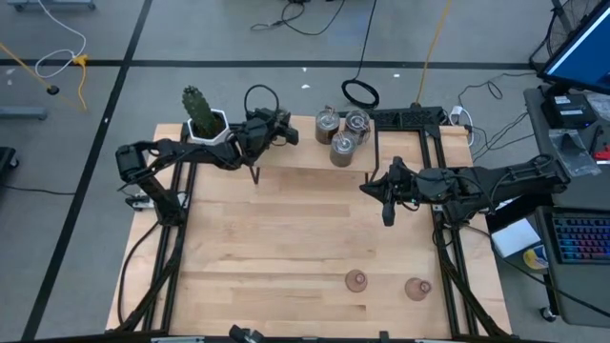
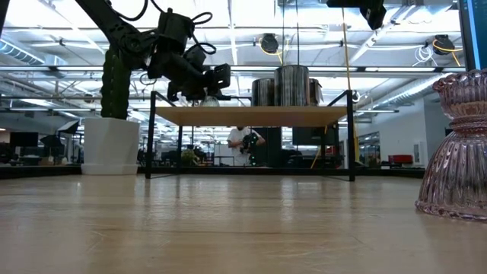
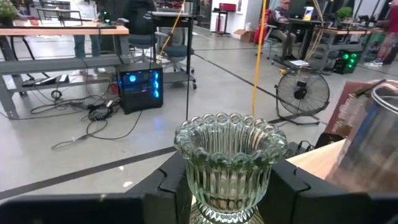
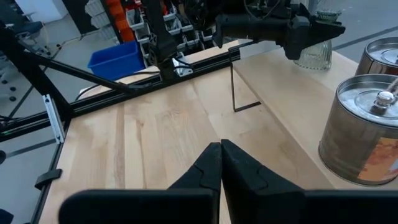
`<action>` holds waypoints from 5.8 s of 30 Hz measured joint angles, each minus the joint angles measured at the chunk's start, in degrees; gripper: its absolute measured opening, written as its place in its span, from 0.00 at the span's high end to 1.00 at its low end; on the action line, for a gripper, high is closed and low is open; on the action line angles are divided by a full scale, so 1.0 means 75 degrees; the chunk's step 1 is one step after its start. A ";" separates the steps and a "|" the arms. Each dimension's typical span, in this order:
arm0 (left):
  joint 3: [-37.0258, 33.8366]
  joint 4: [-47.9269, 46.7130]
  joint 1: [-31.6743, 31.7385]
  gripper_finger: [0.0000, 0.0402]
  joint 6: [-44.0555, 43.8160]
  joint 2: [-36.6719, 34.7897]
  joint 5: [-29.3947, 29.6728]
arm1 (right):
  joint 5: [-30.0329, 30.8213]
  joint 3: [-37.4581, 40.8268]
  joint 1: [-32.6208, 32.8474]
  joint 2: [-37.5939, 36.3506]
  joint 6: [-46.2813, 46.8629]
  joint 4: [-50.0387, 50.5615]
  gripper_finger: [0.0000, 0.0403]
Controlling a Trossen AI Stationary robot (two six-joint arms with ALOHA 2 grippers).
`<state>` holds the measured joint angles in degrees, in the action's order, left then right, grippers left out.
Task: Pick & Place candle stick holders
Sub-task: Put the green vase candle holder on the shelf, then put the right pink vase candle holder on the shelf
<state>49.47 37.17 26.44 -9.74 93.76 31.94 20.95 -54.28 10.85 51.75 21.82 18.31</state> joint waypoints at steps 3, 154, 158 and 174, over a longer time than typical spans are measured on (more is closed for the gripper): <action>-0.0003 -0.0057 0.0003 0.61 0.0002 0.0000 -0.0002 | 0.0000 0.0000 0.0000 0.0000 0.0008 -0.0003 1.00; -0.0006 -0.1381 -0.6688 0.37 -0.1194 -0.1635 0.2177 | -0.5625 0.3514 0.4669 -0.0224 1.0002 0.1728 0.49; -0.0006 -0.1381 -0.6685 0.37 -0.1172 -0.1635 0.2177 | -0.5262 0.3646 0.4669 -0.0224 1.0023 0.1659 0.54; -0.0006 -0.1384 -0.6679 0.38 -0.1125 -0.1635 0.2180 | -0.4467 0.3635 0.4669 -0.0348 0.9678 0.1666 0.94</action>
<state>49.43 26.79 -23.66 -18.17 81.49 48.29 -12.55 -27.02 45.87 49.14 94.41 30.80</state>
